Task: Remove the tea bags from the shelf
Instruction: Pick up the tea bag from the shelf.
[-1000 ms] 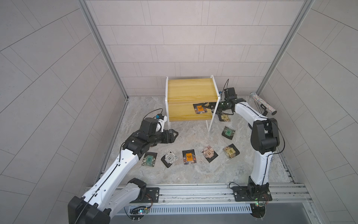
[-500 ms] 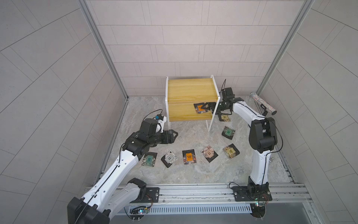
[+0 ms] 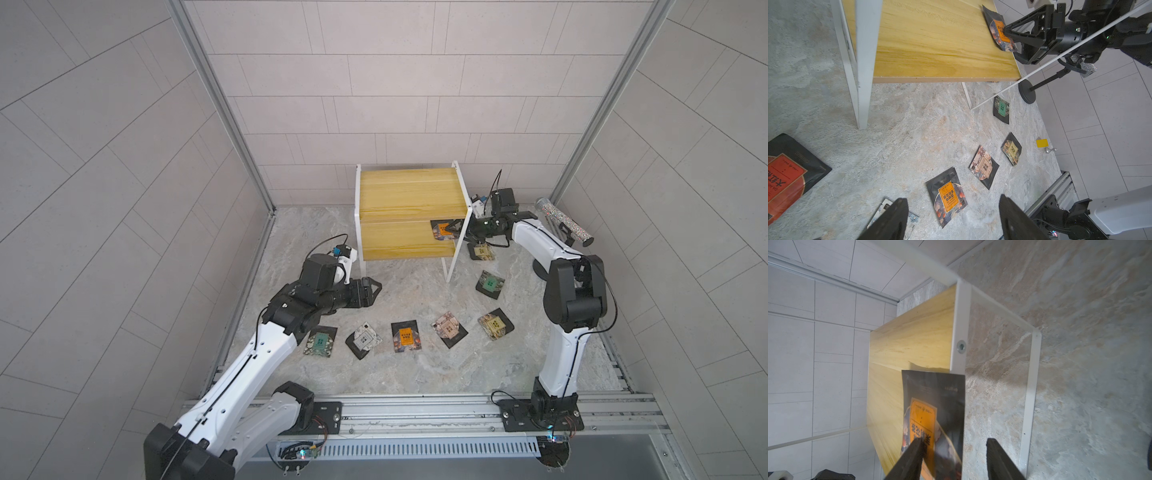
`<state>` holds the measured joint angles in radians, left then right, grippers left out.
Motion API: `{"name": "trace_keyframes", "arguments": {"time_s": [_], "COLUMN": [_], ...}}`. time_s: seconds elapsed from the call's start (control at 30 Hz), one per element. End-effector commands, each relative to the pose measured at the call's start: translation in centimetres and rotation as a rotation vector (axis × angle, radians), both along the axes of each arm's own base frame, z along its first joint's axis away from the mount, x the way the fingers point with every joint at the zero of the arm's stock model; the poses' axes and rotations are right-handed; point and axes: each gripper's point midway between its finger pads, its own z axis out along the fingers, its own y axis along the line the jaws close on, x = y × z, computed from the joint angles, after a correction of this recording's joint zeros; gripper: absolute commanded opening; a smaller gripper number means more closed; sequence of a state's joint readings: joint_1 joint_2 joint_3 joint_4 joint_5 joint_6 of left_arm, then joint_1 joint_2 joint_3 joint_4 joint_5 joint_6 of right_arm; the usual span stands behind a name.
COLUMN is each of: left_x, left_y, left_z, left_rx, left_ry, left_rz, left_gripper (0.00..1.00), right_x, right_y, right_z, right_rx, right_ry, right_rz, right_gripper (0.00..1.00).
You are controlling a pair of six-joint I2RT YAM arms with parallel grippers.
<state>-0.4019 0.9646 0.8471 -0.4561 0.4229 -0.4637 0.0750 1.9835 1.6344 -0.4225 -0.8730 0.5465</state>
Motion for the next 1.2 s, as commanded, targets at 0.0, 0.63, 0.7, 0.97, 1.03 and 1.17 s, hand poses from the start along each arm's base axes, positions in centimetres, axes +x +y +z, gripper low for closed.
{"name": "trace_keyframes", "arguments": {"time_s": [0.0, 0.63, 0.7, 0.97, 1.03, 1.17], "left_x": [-0.1, -0.2, -0.1, -0.1, 0.0, 0.2], "left_y": [-0.2, -0.8, -0.8, -1.0, -1.0, -1.2], "left_z": [0.0, 0.2, 0.4, 0.7, 1.0, 1.0], "left_rx": [-0.011, -0.030, -0.031, -0.033, -0.033, -0.031], "left_ry": [-0.007, -0.004, -0.007, -0.016, -0.022, -0.023], "left_rz": [-0.005, -0.018, -0.017, -0.022, -0.025, -0.033], "left_gripper": [0.76, 0.75, 0.75, 0.75, 0.75, 0.75], "right_x": [-0.4, -0.9, -1.0, -1.8, -2.1, -2.9], "right_y": [-0.8, -3.1, -3.4, -4.8, -5.5, -7.1], "right_z": [1.0, 4.5, 5.0, 6.5, 7.0, 8.0], "right_rx": [-0.007, 0.050, 0.054, 0.062, 0.065, 0.065], "right_ry": [-0.016, -0.084, -0.094, -0.125, -0.135, -0.162], "right_rz": [-0.025, -0.083, -0.088, -0.126, -0.147, -0.193], "right_gripper": [0.49, 0.18, 0.13, 0.02, 0.01, 0.00]}}
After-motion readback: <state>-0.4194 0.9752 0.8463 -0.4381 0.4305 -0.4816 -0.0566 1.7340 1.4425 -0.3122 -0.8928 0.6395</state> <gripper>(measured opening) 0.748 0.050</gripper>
